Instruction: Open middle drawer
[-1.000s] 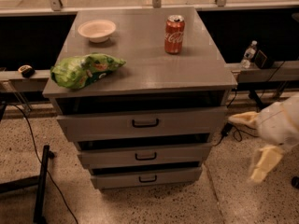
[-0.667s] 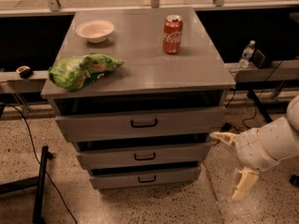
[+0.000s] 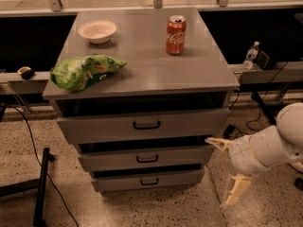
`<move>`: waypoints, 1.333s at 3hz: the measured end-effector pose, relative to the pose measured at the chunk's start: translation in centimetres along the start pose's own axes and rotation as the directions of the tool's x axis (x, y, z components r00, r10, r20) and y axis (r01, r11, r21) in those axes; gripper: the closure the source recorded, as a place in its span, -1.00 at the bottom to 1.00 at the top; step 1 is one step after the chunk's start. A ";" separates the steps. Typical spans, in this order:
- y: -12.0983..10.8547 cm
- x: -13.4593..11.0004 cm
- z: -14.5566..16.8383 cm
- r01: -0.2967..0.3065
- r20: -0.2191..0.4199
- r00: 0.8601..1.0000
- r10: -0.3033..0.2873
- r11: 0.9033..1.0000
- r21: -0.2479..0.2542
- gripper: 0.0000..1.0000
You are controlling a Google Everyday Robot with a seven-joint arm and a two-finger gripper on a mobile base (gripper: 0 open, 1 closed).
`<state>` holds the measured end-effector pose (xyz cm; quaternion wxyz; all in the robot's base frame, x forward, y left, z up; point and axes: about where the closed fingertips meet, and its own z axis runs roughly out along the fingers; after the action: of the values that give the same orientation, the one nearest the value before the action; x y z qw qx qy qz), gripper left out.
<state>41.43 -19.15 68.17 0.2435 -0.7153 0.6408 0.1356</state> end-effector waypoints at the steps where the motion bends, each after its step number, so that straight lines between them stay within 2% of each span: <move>1: 0.3 2.5 8.0 0.136 0.004 0.991 -0.137 0.989 0.048 -1.00; 2: -1.1 5.6 10.5 0.136 0.117 0.981 -0.155 0.979 0.152 -1.00; 3: -3.3 6.7 10.5 0.185 0.117 0.970 -0.212 0.962 0.203 -1.00; 4: -3.0 7.2 13.0 0.175 0.036 0.982 -0.184 0.971 0.164 -1.00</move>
Offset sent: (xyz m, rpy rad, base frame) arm 0.0214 -0.0185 -0.0900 0.4169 -0.1954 0.4013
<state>46.95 -18.37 54.09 0.3279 -0.7447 0.5759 0.0794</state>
